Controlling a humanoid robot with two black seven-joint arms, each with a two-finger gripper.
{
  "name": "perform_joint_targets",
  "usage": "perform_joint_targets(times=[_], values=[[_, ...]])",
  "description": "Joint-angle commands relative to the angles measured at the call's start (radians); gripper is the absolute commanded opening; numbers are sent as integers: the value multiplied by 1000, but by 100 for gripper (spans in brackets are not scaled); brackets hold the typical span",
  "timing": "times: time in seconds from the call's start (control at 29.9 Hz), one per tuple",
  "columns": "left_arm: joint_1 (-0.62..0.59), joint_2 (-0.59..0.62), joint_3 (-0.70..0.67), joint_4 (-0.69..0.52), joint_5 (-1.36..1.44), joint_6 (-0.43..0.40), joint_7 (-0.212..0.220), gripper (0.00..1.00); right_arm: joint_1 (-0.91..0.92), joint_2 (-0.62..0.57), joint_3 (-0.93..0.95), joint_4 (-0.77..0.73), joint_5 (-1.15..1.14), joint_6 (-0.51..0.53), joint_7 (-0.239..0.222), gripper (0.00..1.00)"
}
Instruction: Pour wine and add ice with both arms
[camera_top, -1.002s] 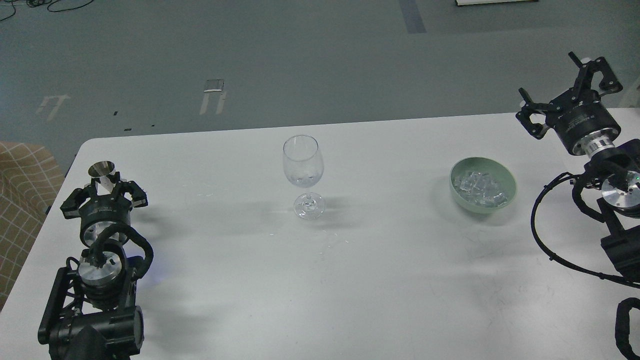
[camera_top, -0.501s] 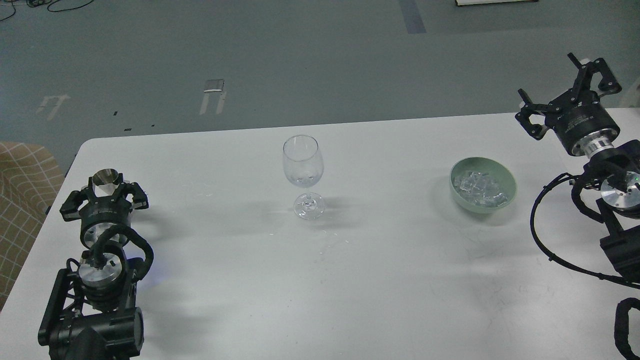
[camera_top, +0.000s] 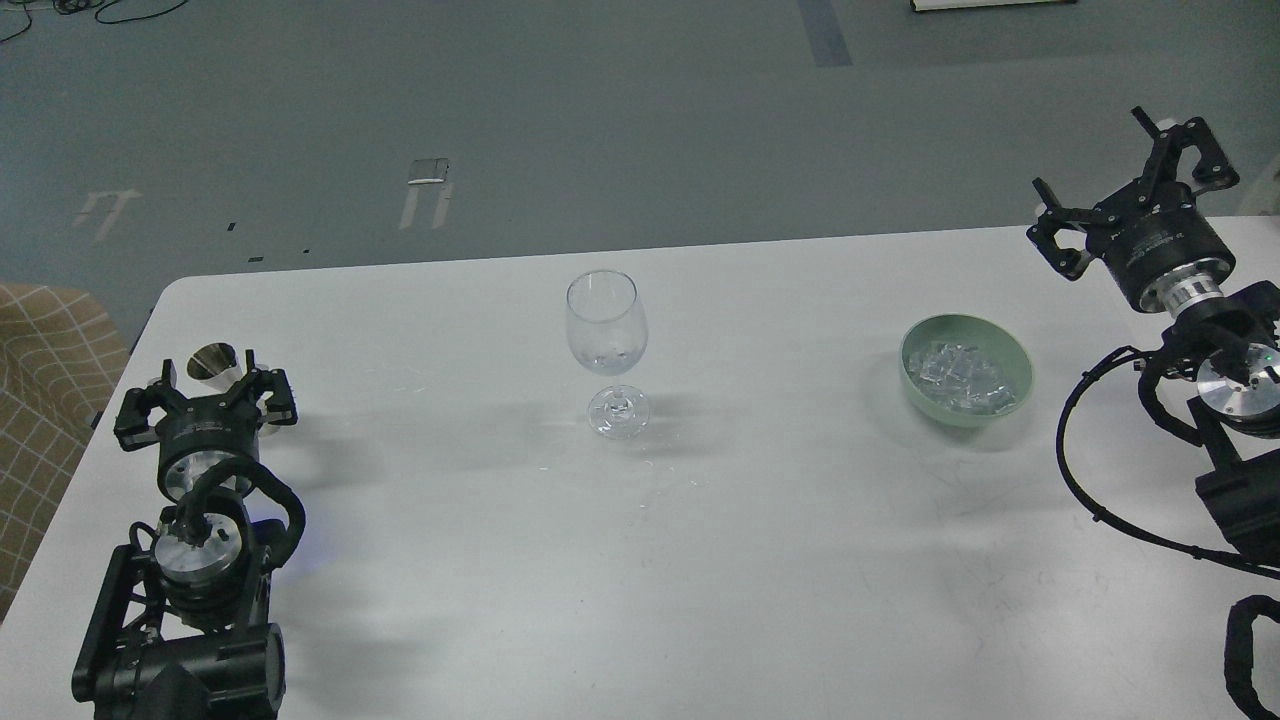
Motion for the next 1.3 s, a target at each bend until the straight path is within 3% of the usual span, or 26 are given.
perform_joint_targets(times=[0.0, 0.4, 0.53, 0.67, 0.77, 0.97, 1.27], values=[[0, 0, 1, -14, 0, -4, 4, 97, 0, 3, 0, 0, 1, 0, 1, 100], [63, 0, 122, -205, 29, -33, 2, 98, -11, 11, 0, -2, -1, 6, 8, 100], [83, 14, 125, -267, 38, -123, 4, 98, -11, 11, 3, 15, 4, 6, 9, 100], [74, 89, 139, -274, 54, -96, 7, 98, -3, 8, 1, 17, 1, 6, 6, 100], [64, 201, 169, -273, 110, 21, 12, 98, 3, 3, -6, 17, -5, 9, 1, 100], [21, 321, 205, -262, 114, -1, -4, 98, 61, -3, -95, 14, -7, 8, 1, 100], [-49, 408, 189, -216, 101, -60, 45, 96, 227, -58, -284, 9, -102, 8, 0, 100]])
